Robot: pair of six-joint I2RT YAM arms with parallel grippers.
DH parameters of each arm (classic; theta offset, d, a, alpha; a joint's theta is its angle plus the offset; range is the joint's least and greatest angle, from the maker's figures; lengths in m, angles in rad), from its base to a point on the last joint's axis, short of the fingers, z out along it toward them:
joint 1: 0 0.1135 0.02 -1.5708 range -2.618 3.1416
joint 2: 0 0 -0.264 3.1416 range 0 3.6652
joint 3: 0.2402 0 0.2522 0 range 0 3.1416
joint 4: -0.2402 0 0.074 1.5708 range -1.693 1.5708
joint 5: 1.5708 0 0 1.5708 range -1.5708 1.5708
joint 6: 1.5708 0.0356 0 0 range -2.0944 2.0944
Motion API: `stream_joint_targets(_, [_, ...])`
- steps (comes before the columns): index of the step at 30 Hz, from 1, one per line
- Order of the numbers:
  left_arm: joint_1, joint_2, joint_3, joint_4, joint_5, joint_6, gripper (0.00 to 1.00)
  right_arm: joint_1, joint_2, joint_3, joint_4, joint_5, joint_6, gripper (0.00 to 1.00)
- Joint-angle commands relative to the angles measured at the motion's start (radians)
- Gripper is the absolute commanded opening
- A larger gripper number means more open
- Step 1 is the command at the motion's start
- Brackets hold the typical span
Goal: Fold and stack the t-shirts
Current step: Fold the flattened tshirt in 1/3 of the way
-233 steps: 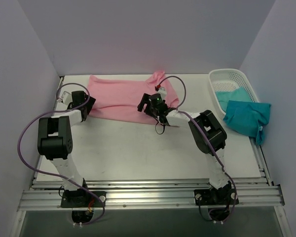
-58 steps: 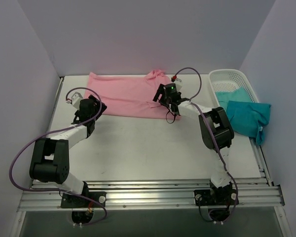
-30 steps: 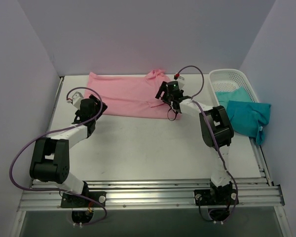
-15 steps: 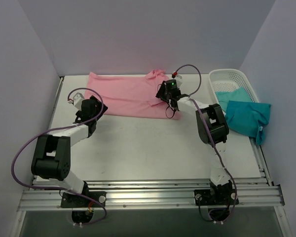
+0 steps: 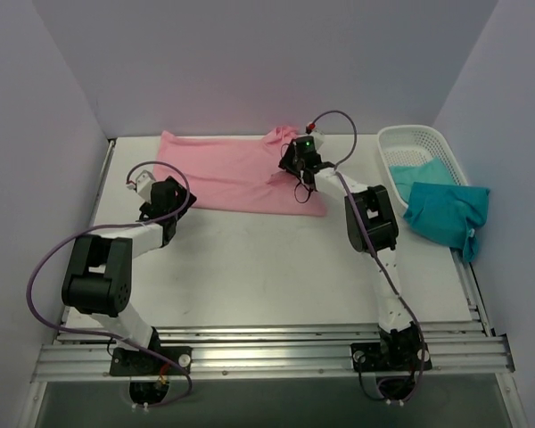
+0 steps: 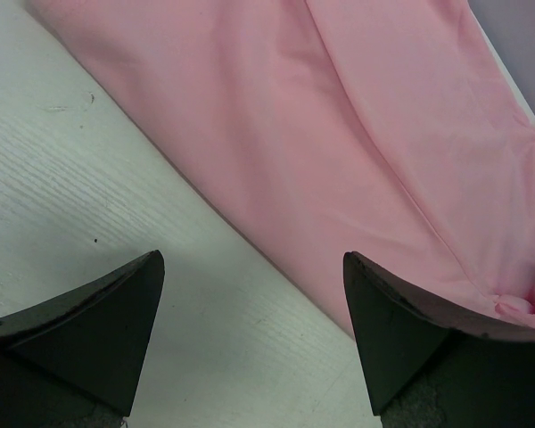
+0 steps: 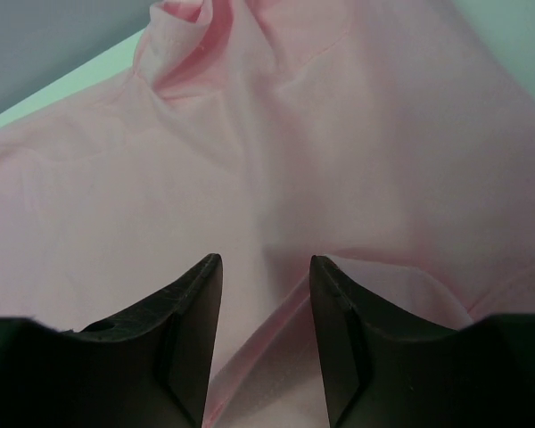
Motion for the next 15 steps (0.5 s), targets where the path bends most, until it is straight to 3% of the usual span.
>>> stream_joint_targets(1, [-0.001, 0.0, 0.044, 0.049, -0.015, 0.023, 0.9, -0.041, 0.048, 0.109, -0.033, -0.011, 0.005, 0.4])
stream_joint_targets(7, [-0.001, 0.004, 0.05, 0.05, -0.019, 0.029, 0.9, -0.097, 0.094, 0.18, -0.015, -0.051, 0.043, 0.41])
stream_joint_targets(15, [-0.002, 0.014, 0.078, 0.026, -0.021, 0.038, 0.9, -0.16, 0.076, 0.197, 0.05, 0.018, 0.031, 0.43])
